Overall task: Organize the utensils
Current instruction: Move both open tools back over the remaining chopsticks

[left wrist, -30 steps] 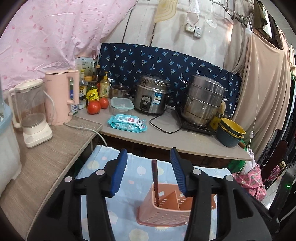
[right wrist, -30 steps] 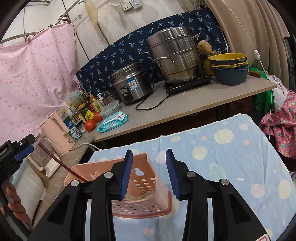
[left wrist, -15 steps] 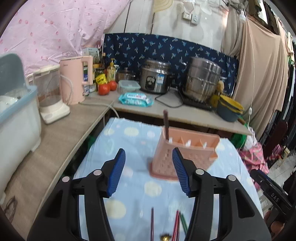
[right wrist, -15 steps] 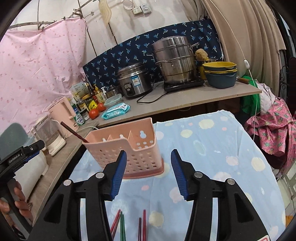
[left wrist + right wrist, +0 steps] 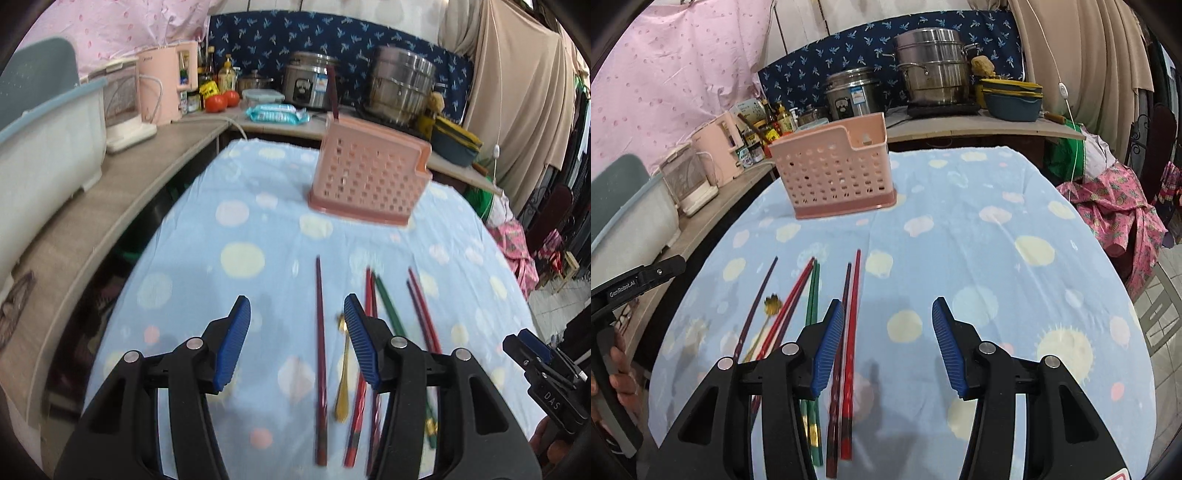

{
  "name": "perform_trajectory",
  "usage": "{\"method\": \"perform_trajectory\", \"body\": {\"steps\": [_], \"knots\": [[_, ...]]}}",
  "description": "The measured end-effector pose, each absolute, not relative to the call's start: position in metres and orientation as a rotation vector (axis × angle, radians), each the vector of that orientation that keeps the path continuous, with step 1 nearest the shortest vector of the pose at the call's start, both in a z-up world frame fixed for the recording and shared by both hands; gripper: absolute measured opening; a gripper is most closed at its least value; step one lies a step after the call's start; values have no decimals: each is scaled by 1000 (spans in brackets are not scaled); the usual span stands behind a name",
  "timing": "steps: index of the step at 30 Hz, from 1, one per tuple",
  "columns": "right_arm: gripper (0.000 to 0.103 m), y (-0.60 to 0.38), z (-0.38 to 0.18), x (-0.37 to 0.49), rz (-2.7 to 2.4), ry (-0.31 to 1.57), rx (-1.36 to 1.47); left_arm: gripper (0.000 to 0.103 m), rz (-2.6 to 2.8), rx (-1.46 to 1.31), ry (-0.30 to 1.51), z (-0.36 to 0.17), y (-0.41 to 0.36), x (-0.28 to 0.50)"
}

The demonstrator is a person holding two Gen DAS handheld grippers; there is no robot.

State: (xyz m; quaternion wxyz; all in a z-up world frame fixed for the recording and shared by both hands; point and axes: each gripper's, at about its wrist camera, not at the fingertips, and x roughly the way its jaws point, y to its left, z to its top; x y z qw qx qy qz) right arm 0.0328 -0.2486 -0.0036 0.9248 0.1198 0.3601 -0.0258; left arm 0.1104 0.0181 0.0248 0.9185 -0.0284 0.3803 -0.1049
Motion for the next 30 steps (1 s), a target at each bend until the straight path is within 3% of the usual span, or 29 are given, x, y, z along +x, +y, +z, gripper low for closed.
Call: {"method": "perform_trajectory", "body": {"steps": [25, 30], "knots": [[49, -216, -46, -3, -13, 851, 271, 50, -221, -16, 926, -36, 13, 63], [40, -215, -51, -1, -3, 866, 270, 50, -222, -17, 934, -40, 12, 62]]}}
